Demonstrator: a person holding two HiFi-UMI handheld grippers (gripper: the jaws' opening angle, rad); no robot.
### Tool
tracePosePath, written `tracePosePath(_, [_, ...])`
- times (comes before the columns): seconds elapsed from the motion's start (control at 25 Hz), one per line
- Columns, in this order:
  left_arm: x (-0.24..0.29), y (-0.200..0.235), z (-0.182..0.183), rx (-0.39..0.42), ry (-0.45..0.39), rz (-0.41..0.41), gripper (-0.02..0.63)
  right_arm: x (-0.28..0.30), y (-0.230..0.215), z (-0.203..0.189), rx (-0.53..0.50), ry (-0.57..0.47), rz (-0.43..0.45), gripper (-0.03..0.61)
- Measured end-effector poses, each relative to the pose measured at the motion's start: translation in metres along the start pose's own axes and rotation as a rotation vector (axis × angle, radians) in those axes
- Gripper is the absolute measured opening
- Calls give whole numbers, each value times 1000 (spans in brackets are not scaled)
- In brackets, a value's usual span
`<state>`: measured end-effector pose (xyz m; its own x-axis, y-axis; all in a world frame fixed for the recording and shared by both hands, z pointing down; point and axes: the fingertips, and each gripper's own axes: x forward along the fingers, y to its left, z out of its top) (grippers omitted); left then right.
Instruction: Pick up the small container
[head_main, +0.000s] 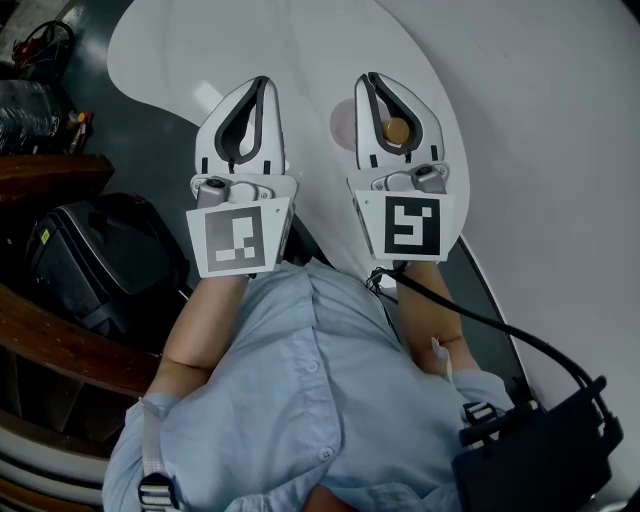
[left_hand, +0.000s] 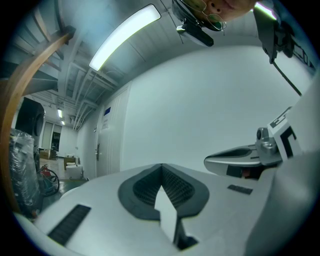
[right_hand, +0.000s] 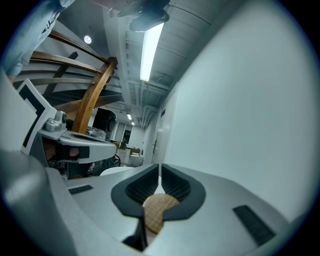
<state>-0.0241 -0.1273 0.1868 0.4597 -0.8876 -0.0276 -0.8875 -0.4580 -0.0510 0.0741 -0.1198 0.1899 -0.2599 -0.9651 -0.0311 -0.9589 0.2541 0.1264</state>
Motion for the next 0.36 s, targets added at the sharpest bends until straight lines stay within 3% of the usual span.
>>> tracePosePath(0.36, [1,-4,-4,4,5,5,0,0,0,-5,5,-5,10,17])
